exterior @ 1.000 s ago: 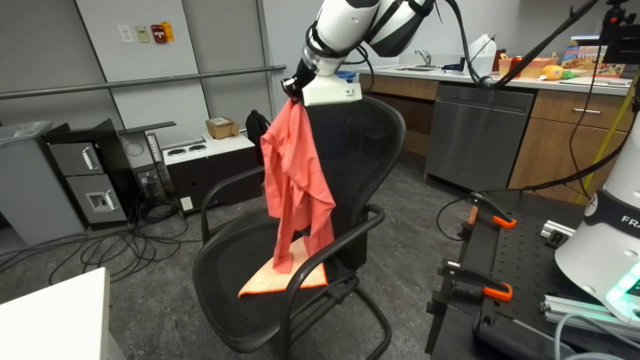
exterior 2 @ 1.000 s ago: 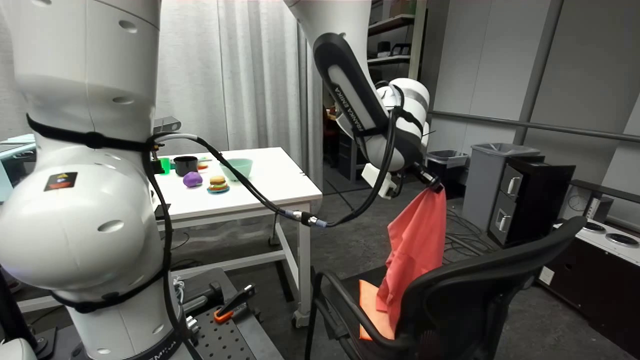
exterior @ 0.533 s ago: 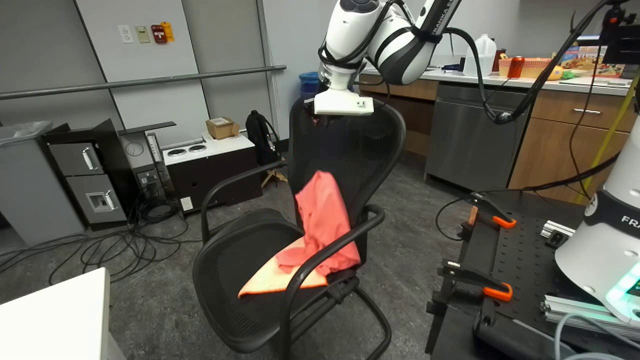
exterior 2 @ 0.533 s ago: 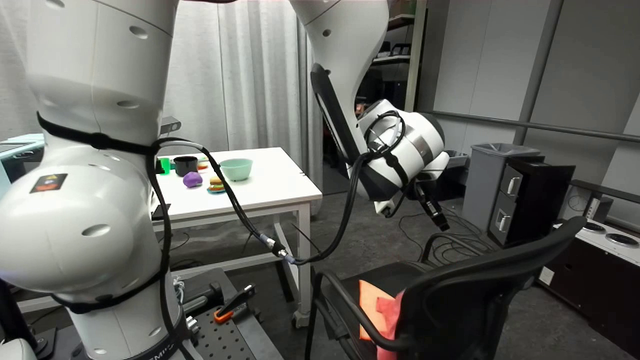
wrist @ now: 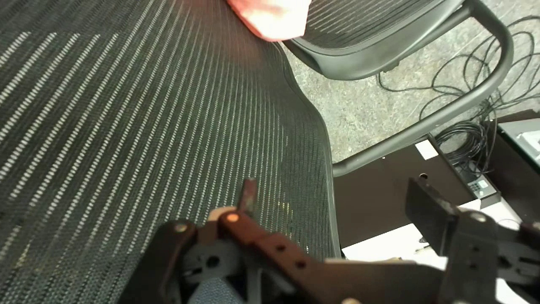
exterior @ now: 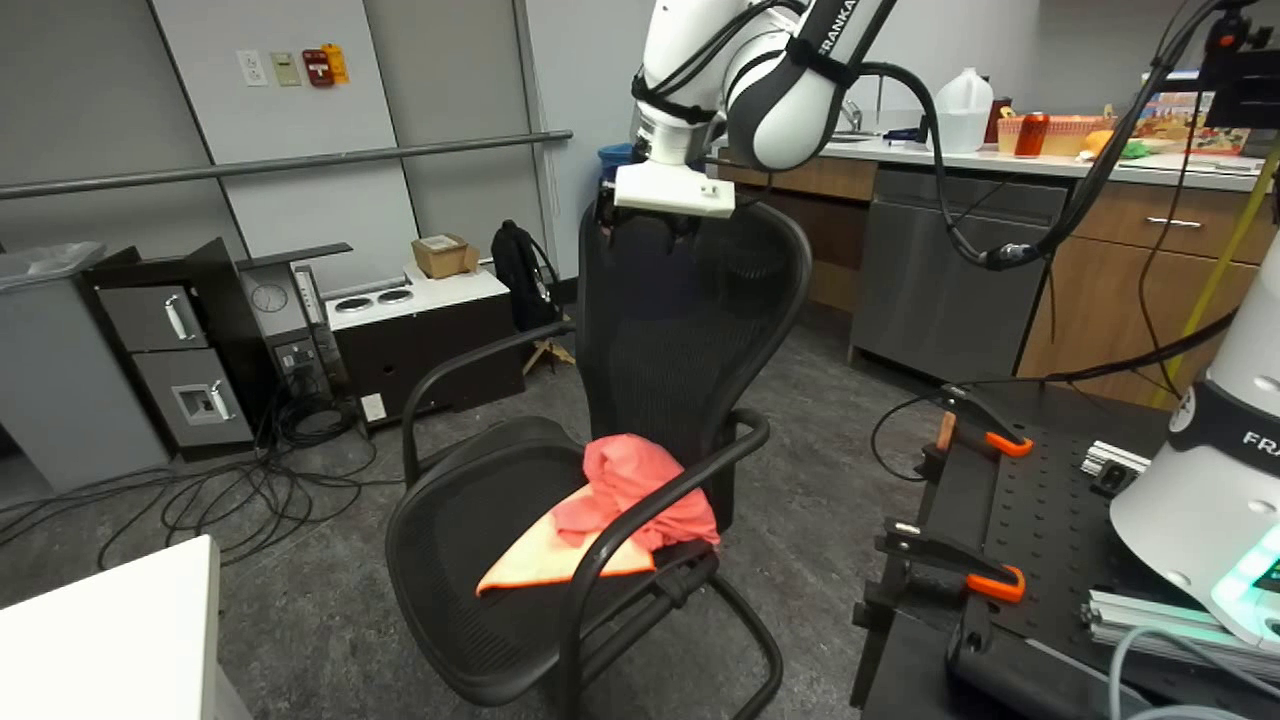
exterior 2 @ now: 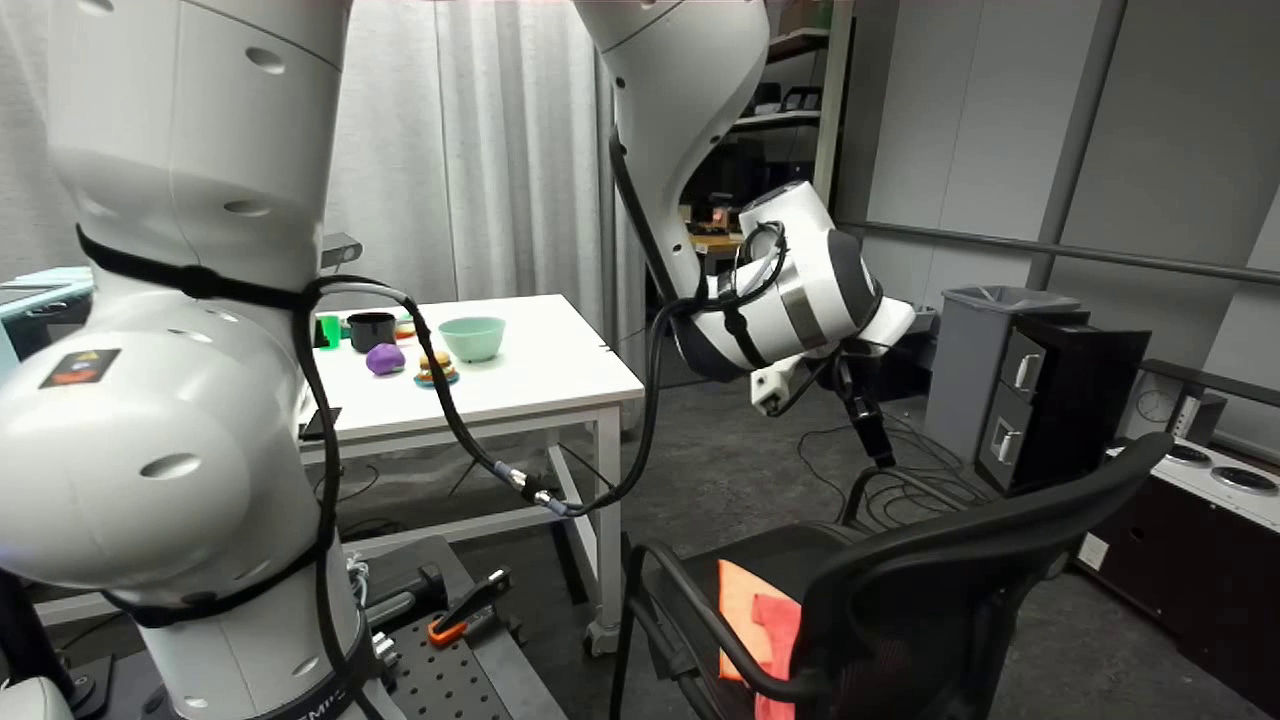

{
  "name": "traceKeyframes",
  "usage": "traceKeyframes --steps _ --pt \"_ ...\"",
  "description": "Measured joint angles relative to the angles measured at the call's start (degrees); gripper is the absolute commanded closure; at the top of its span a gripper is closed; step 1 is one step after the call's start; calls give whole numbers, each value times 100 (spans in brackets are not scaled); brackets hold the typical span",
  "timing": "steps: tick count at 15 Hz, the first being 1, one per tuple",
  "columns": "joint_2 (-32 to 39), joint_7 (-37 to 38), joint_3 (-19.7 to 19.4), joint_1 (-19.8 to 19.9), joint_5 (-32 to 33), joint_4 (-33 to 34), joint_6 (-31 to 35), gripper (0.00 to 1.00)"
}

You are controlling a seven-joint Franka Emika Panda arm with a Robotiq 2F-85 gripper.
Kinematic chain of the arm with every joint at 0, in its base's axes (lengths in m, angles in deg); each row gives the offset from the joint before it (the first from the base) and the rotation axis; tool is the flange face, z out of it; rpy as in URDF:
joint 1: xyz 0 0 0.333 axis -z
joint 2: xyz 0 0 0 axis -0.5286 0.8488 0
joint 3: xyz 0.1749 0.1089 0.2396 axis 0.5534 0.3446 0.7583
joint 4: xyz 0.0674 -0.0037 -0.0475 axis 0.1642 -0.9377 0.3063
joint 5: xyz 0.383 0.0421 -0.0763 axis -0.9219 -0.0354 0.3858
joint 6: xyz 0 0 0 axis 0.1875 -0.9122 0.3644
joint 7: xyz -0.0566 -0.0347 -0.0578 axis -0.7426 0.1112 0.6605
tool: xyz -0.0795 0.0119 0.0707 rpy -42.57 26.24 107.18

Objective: Remove the orange sweatshirt from the backrest of the black chair and put it on the seat of the chair

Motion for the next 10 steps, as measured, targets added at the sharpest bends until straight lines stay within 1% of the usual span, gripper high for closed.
traceKeyframes --steps 4,8,10 --pt "-158 -1510 9 -106 -1861 -66 -61 0" --pt "-515 -2962 -18 -324 -3597 -73 -555 0" --pt "-585 -3021 -8 -336 -3656 -72 -612 0"
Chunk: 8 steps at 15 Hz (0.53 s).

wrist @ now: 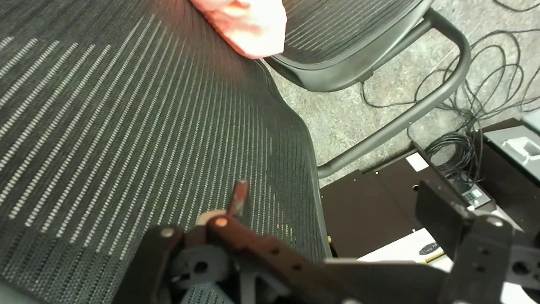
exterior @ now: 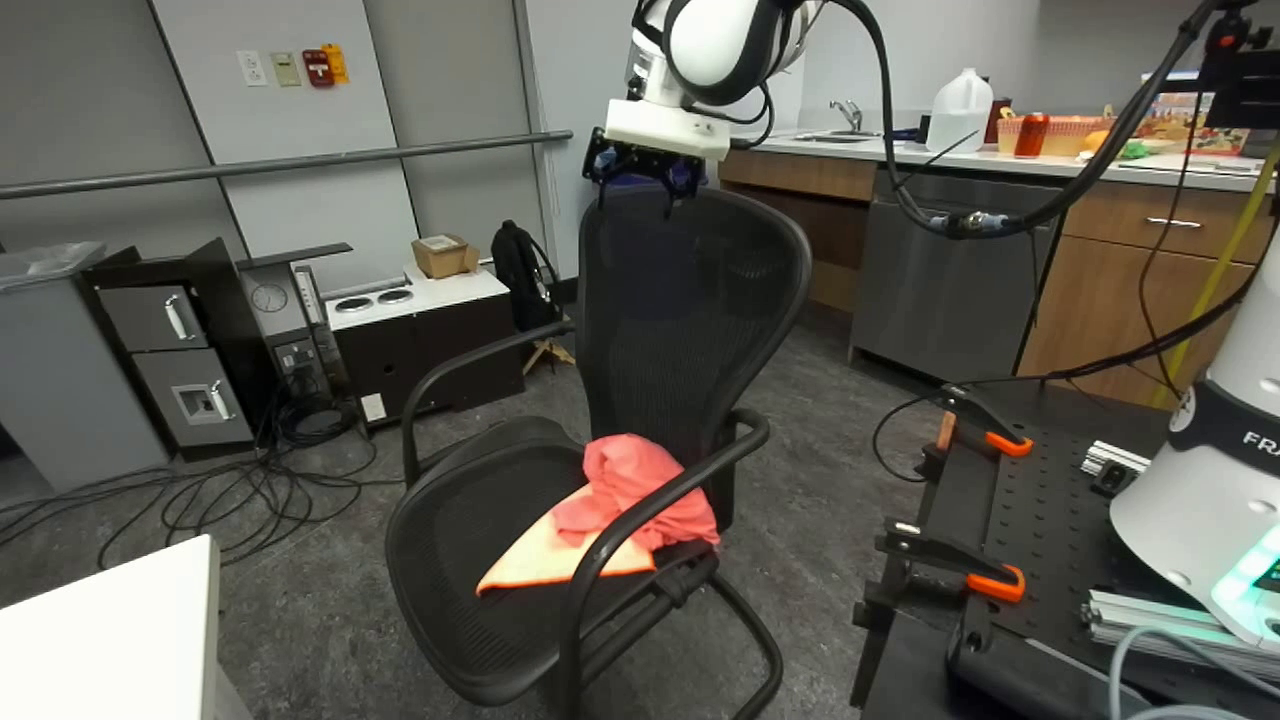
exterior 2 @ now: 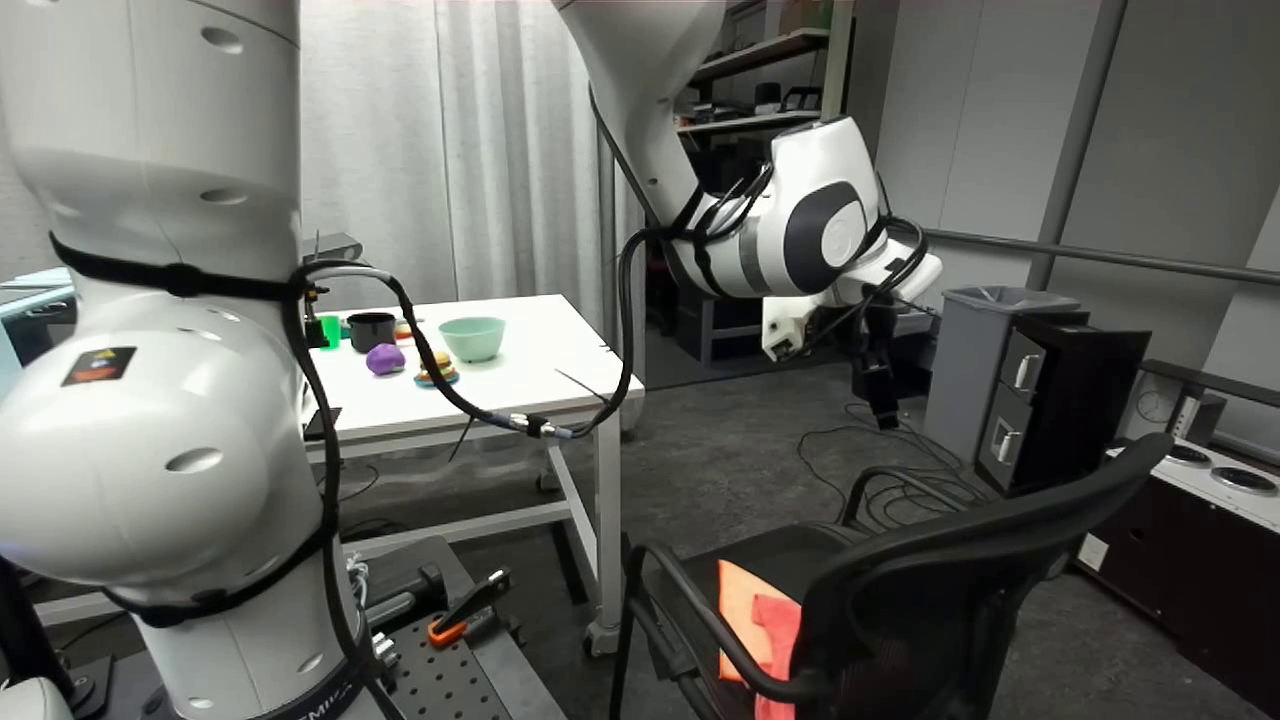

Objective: Remove the orange sweatshirt from the backrest of the black chair and put it on the seat of the chair

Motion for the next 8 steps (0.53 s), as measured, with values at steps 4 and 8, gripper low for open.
traceKeyframes --steps 4,8 --pt "92 1 -3 1 2 0 12 0" --pt "96 1 -3 1 2 0 13 0"
